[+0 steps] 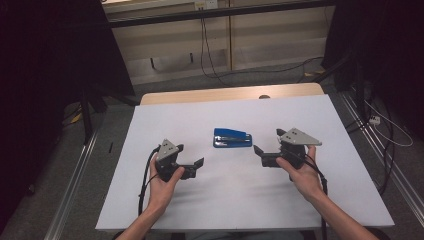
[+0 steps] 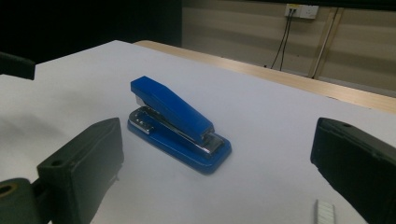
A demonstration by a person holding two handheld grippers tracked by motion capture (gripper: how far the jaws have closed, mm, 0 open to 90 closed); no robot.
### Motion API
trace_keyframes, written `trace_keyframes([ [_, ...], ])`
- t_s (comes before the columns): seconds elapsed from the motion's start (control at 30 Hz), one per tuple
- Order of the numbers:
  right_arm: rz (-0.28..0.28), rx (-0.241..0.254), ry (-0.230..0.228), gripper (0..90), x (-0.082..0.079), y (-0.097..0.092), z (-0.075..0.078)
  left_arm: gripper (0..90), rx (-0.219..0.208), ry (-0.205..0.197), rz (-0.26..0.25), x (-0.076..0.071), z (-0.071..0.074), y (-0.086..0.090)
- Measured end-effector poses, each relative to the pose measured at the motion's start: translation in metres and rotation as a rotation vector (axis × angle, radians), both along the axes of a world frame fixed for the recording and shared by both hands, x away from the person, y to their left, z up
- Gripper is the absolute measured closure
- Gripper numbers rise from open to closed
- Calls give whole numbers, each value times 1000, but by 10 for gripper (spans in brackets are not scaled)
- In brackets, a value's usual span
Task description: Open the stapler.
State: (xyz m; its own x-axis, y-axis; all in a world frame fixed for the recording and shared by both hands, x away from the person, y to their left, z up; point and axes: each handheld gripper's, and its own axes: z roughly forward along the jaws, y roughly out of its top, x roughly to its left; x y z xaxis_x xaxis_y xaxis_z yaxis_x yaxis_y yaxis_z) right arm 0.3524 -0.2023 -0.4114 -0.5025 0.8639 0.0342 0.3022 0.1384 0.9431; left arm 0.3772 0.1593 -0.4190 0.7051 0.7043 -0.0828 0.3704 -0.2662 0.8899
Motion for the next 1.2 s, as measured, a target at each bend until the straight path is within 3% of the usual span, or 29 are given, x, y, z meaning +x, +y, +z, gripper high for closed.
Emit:
trace_keyframes([
  [0.07,27,-15,-6,33,3,3,1,68,5,-17,0,3,2,-1],
  [0.2,25,-5,-14,29,7,5,3,65,23,-45,-3,12,2,-6],
  [0.3,24,-5,-18,29,10,8,2,64,40,-30,-9,19,-1,-10],
  [0.4,27,-21,-16,30,13,11,1,64,64,-47,-17,27,-3,-14],
  [0.47,15,-37,-32,43,15,13,1,64,43,-44,-18,31,-4,-16],
  [0.57,28,-12,-39,41,20,17,0,66,20,-17,-16,36,-3,-19],
  [0.7,39,-7,-29,41,24,22,0,65,10,-31,-9,40,4,-21],
  [0.83,60,-11,-28,41,30,29,1,70,52,-52,-25,47,6,-27],
  [0.97,77,4,-29,54,38,40,3,71,23,-52,-8,56,7,-33],
  [1.13,86,2,-20,61,44,48,1,71,60,-67,-9,68,9,-39],
  [1.2,94,3,-14,87,48,52,-2,68,62,-53,-19,72,10,-41],
])
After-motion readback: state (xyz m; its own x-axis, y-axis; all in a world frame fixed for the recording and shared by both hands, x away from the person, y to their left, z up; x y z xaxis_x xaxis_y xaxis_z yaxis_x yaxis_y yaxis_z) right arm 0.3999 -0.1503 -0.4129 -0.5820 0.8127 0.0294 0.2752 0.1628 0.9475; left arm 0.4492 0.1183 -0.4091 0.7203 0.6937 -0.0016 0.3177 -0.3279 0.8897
